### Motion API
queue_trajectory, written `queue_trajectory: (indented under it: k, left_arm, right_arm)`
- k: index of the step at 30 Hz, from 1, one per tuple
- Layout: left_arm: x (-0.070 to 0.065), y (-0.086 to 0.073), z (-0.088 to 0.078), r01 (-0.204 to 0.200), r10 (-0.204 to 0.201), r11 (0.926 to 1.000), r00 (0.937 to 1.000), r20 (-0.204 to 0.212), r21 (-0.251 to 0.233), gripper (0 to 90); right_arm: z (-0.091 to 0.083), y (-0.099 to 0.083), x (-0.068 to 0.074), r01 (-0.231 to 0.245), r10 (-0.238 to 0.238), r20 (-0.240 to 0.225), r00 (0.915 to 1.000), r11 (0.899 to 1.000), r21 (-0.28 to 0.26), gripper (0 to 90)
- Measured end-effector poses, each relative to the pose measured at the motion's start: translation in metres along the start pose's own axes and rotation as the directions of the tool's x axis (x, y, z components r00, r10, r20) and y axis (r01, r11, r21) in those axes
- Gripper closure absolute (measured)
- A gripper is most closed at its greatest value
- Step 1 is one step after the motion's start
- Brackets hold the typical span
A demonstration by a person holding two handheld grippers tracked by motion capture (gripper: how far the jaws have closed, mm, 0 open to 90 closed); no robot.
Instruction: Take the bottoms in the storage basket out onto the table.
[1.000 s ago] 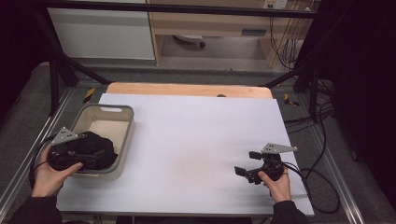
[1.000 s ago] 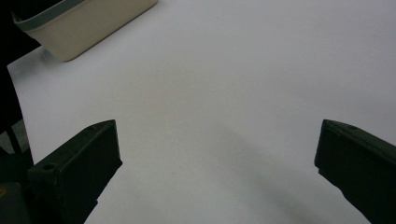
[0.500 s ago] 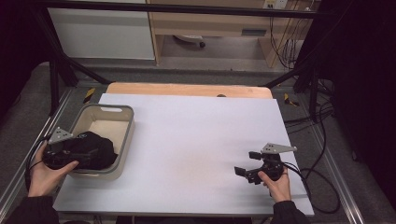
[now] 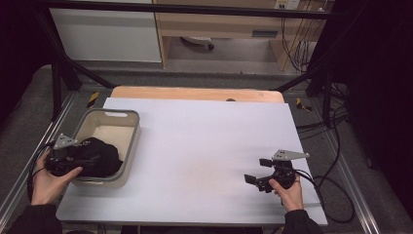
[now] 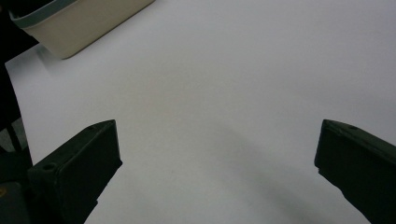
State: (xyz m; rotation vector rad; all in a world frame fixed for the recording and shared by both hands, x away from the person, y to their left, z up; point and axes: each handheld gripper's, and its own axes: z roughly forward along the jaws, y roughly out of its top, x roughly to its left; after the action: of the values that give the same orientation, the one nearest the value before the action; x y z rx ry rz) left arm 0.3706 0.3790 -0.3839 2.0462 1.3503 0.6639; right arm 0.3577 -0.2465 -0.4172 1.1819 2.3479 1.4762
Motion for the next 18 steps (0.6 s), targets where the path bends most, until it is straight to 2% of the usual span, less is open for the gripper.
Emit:
queue_trajectory:
  k: [5,6,18]
  left_arm:
    - [0.0007,0.0003,0.0004,0.015,-0.015,0.9998,0.9999,-0.002,0.011,18.3]
    - [0.0006,0.0004,0.0007,0.016,-0.016,0.9998,0.9998,-0.007,0.013,21.2]
    - [-0.0014,0.0019,0.0068,0.006,-0.003,0.9981,0.999,-0.045,0.062,29.7]
  right_arm:
    - [0.0001,0.0,0.0,-0.002,0.002,0.0,1.0,1.0,0.003,0.6]
    - [0.0003,0.0,0.0001,-0.003,0.003,0.001,1.0,1.0,0.002,0.6]
    - [0.0007,0.0,0.0,-0.006,0.006,0.002,1.0,1.0,0.007,0.6]
